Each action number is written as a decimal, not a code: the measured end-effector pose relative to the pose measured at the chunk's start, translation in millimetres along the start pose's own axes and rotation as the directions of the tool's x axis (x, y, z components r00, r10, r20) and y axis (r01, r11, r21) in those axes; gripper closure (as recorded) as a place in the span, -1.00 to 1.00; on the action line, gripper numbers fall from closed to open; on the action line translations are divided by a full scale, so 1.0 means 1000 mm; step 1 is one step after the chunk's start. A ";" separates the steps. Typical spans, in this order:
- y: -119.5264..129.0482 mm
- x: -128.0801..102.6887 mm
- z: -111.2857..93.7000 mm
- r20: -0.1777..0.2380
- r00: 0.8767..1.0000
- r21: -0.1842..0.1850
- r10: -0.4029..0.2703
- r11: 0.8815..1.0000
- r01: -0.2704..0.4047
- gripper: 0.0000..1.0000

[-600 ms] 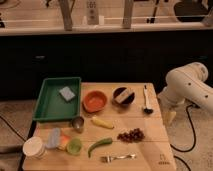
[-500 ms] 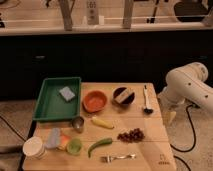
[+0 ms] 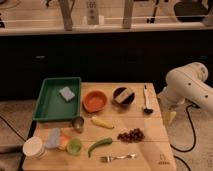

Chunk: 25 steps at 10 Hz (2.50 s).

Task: Place grapes in red bowl

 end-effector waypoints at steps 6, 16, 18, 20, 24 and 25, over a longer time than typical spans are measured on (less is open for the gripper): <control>0.038 -0.010 0.015 -0.027 0.999 -0.004 -0.035 0.999 0.035 -0.60; 0.084 -0.040 0.061 -0.013 0.989 -0.030 -0.146 0.989 0.146 -0.60; 0.090 -0.047 0.077 -0.002 0.987 -0.037 -0.161 0.986 0.160 -0.60; 0.092 -0.053 0.084 0.005 0.985 -0.040 -0.173 0.984 0.173 -0.60; 0.100 -0.065 0.104 0.024 0.983 -0.046 -0.181 0.982 0.182 -0.60; 0.101 -0.068 0.108 0.028 0.983 -0.048 -0.179 0.983 0.180 -0.60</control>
